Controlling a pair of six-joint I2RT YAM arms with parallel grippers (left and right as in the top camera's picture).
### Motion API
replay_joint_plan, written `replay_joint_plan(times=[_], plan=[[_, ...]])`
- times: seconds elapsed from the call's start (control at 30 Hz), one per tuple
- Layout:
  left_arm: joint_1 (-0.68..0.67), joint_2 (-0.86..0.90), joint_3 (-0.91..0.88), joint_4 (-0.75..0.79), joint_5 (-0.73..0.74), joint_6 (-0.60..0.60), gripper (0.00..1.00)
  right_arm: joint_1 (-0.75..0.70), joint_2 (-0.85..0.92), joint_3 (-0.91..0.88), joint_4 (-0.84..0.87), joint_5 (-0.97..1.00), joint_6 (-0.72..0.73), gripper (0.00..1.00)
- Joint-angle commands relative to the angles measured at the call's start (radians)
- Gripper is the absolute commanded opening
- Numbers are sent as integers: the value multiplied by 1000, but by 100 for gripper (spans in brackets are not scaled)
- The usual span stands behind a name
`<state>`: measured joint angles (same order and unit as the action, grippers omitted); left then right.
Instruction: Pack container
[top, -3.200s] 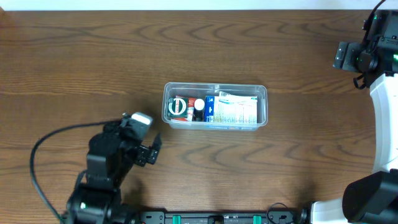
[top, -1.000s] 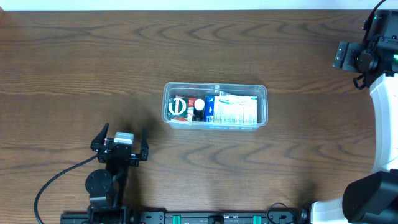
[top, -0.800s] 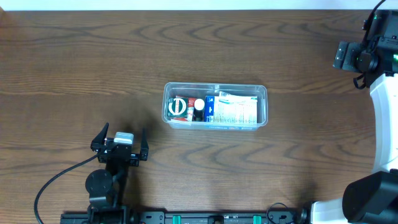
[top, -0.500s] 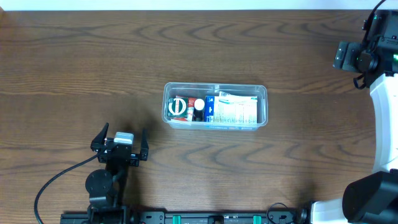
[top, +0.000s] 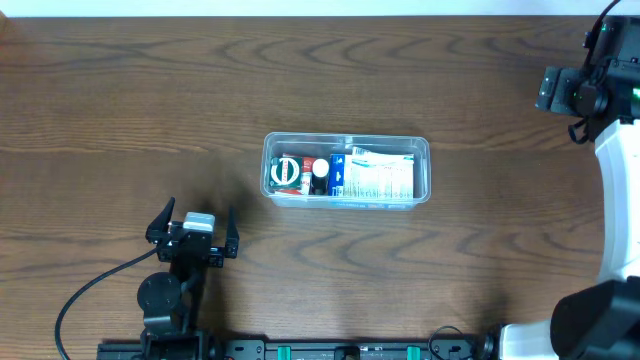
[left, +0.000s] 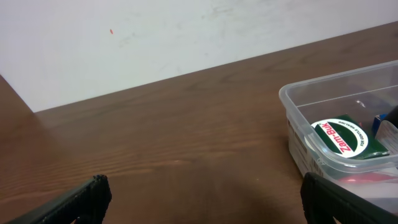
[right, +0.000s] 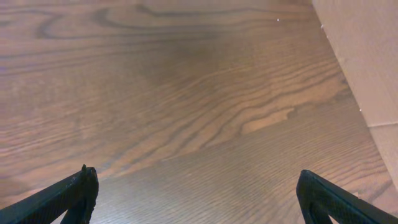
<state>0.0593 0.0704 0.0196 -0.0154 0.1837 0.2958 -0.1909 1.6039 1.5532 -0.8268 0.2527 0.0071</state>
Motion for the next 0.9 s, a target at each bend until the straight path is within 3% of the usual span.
replay_joint_plan(times=[0.0,0.23,0.47,0.87], plan=[[8,-8,-16,-37,11,13,98,45,-110,0,-2,39,-39,99],[8,-8,-16,-37,11,13,98,149,-303,-32,-1,58,-117,99],[8,-8,-16,-37,11,13,98,244,-528,-243,61,31,-126,99],[8,-8,-16,-37,11,13,98,214,-1041,-1078,916,-318,-71,99]])
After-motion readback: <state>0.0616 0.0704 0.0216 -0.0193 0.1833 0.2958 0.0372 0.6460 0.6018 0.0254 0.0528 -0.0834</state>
